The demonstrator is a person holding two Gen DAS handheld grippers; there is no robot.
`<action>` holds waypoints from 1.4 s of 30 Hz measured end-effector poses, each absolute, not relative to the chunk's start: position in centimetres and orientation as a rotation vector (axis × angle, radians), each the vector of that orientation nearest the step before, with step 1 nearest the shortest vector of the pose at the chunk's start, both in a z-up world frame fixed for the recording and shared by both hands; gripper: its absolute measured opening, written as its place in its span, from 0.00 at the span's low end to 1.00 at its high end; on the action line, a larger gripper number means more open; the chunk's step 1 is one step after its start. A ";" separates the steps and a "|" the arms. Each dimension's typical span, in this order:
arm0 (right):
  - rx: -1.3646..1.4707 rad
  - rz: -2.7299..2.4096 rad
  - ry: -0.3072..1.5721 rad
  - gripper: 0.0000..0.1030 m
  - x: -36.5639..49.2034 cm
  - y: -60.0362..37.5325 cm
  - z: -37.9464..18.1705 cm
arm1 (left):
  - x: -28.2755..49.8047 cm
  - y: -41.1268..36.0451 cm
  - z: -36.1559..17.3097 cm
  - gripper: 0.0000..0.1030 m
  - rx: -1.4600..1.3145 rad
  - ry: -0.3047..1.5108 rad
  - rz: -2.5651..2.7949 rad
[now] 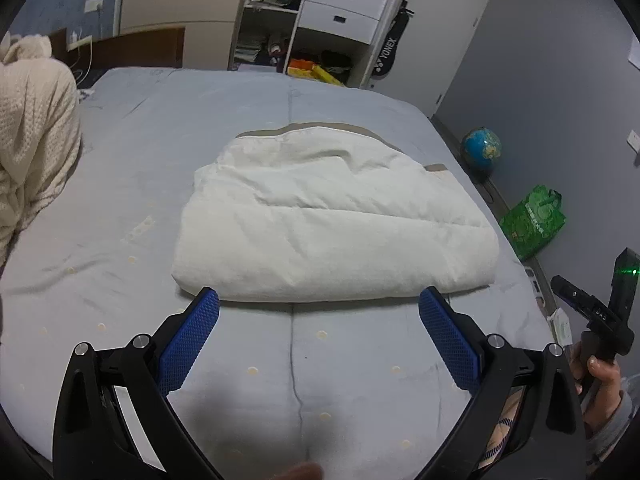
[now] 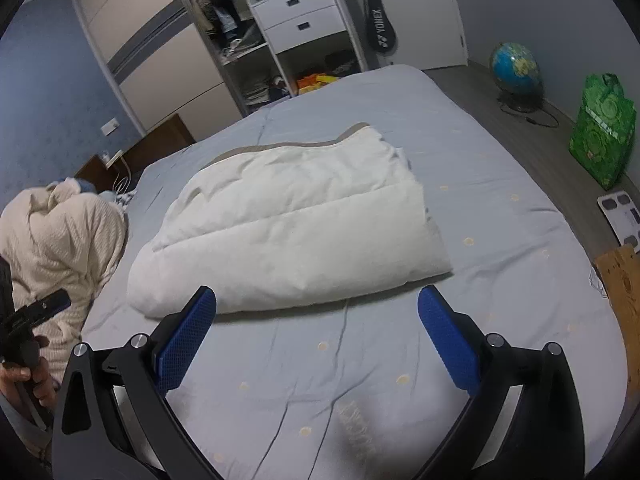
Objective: Fold large clothes
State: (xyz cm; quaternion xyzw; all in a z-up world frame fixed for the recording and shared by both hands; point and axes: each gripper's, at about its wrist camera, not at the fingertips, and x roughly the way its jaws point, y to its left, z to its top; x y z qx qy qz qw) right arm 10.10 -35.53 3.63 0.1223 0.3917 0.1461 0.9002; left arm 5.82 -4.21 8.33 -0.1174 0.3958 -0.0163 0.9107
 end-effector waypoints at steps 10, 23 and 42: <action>0.117 0.311 0.798 0.93 7.9 -32.1 3.6 | 4.1 -6.7 6.1 0.93 -0.139 0.806 0.004; 0.023 0.302 0.823 0.93 7.8 -29.6 2.6 | 3.6 -7.5 2.9 0.94 -0.080 0.854 -0.019; 0.069 0.304 0.834 0.93 7.8 -30.1 2.5 | 3.6 -7.9 2.6 0.94 -0.055 0.861 -0.014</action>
